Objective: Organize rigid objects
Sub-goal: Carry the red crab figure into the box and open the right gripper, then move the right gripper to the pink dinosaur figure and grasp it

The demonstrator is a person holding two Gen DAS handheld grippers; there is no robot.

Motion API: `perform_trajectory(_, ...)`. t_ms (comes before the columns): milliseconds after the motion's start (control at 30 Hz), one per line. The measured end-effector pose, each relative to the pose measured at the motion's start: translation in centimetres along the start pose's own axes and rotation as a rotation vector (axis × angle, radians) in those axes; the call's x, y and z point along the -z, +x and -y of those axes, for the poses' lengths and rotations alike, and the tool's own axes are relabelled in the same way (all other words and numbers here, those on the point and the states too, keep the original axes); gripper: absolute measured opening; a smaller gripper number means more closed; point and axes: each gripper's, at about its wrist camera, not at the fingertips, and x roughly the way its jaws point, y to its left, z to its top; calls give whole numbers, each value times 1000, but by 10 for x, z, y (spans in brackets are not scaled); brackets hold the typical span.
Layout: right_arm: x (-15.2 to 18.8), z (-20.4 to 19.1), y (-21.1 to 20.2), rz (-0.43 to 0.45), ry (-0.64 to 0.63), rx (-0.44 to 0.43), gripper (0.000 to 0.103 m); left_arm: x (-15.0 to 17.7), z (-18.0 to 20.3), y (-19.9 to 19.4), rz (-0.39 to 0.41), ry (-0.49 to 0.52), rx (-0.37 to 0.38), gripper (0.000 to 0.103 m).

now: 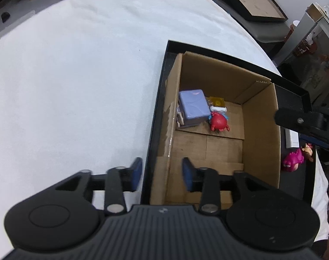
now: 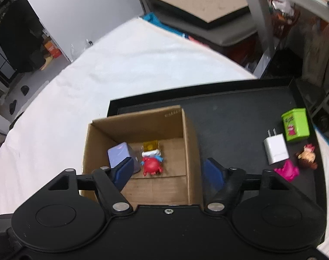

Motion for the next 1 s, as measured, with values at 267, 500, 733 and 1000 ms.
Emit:
perform_trajectory(267,5,33,-12,18,40,20,73,1,11,-11,17,15,-25,59)
perform_trajectory(500,14,67,-15,22,93,38,74,1,19,-13,20,21,-48,62)
perform_trajectory(733,16,99,-16,25,143,46,74,0,32,-14,26,35,-84,70)
perform_trajectory(1000,21,128,0,-2,202,74,82,0,45,-8,13,49,-123,73)
